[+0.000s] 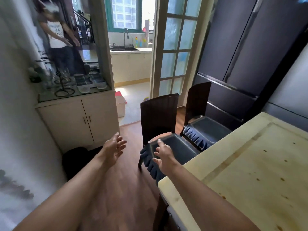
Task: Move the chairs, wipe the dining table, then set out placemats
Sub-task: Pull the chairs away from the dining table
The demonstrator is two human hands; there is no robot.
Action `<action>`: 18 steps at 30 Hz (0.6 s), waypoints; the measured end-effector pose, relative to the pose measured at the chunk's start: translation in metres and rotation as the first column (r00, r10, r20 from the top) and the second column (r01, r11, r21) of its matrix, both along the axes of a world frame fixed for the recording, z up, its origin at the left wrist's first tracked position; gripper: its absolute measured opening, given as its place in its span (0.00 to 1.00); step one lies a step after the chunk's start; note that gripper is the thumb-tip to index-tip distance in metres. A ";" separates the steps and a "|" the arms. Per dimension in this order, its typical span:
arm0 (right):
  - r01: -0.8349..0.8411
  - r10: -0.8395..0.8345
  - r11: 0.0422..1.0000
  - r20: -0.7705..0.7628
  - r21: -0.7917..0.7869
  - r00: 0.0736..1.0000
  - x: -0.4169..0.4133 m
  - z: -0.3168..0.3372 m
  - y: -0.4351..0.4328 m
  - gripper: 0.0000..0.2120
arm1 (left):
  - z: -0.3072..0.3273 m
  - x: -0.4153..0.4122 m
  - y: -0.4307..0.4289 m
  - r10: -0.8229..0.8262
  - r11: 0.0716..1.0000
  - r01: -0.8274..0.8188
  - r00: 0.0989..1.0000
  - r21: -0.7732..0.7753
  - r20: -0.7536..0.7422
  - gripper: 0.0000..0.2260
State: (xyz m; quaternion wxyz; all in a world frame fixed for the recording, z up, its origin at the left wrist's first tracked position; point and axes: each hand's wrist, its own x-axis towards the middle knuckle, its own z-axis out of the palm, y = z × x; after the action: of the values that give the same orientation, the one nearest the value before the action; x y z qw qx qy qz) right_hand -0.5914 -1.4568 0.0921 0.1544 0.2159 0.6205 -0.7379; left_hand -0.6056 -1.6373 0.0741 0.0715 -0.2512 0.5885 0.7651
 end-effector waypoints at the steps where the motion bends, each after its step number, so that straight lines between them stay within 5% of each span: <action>1: 0.010 -0.010 1.000 0.014 -0.018 1.000 -0.022 -0.001 -0.009 0.20 | 0.002 -0.022 -0.008 -0.018 1.000 0.018 1.000 -0.002 0.001 0.23; 10: 0.132 -0.128 0.990 0.069 -0.052 0.989 -0.165 -0.021 -0.062 0.24 | 0.000 -0.183 -0.061 -0.147 0.989 0.147 0.989 -0.027 0.017 0.22; 18: 0.429 -0.408 0.895 0.166 -0.124 0.898 -0.278 -0.047 -0.095 0.26 | -0.009 -0.358 -0.086 -0.453 0.890 0.453 0.891 -0.052 0.019 0.23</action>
State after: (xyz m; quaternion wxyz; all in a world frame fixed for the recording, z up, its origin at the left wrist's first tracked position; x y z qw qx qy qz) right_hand -0.8692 -1.5520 0.0455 0.0502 0.3811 0.4871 -0.7842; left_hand -0.9640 -1.7230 0.0649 0.2428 -0.1116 0.6515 0.7100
